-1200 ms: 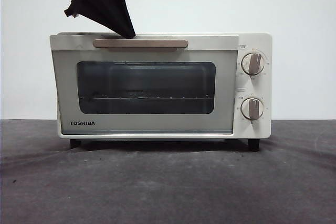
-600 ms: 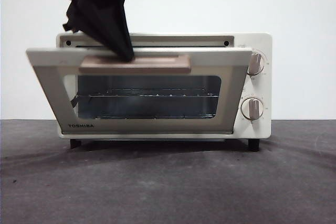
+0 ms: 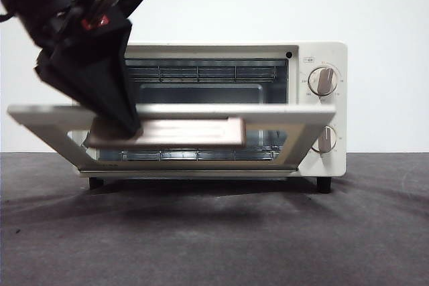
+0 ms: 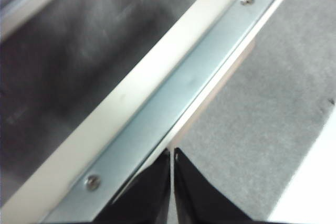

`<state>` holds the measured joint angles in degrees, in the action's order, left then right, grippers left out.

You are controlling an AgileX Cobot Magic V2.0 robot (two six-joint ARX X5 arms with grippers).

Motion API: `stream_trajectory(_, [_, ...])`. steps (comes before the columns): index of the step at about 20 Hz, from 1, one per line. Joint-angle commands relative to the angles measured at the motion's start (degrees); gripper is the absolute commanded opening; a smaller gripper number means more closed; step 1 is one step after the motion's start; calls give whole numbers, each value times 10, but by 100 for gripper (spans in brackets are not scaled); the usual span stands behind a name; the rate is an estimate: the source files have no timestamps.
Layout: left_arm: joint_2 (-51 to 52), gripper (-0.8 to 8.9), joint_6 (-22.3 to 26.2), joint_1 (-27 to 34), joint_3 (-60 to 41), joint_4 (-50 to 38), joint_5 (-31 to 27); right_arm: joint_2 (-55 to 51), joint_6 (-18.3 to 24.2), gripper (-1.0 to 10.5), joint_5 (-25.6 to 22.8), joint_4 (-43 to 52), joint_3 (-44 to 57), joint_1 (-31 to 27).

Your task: The left arm flap open the oven, the right arm pick bread and place it into oven, the left arm flap close the oven

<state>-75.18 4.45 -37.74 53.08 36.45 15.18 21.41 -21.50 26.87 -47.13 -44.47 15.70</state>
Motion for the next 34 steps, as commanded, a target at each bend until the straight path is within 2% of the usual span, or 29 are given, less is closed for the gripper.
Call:
stream_trajectory(1, [9, 17, -30, -9, -6, -27, -24, 1, -6, 163, 1, 14, -10, 3])
stream_trajectory(11, [41, 17, -73, -41, -43, -62, -37, 2, -15, 163, 7, 13, -10, 3])
stream_trajectory(13, [77, 17, -87, -45, -40, -53, -37, 12, -20, 163, 19, 15, -10, 3])
stream_trajectory(16, [153, 17, -102, -44, -39, -32, -40, 47, -19, 163, 65, 20, -10, 4])
stream_trajectory(20, [269, 17, -129, -44, -38, 16, -98, 125, -21, 163, 82, 79, -10, 42])
stream_trajectory(22, [321, 17, -141, -44, -38, 36, -127, 175, -31, 163, 69, 130, -10, 86])
stream_trajectory(27, [422, 17, -191, -43, -38, 101, -174, 332, -80, 163, -2, 282, -11, 204])
stream_trajectory(29, [448, 17, -199, -43, -38, 134, -196, 397, -100, 163, -26, 317, -23, 228])
stream_trajectory(34, [482, 17, -204, -43, -38, 171, -214, 524, -101, 163, -128, 341, -79, 244])
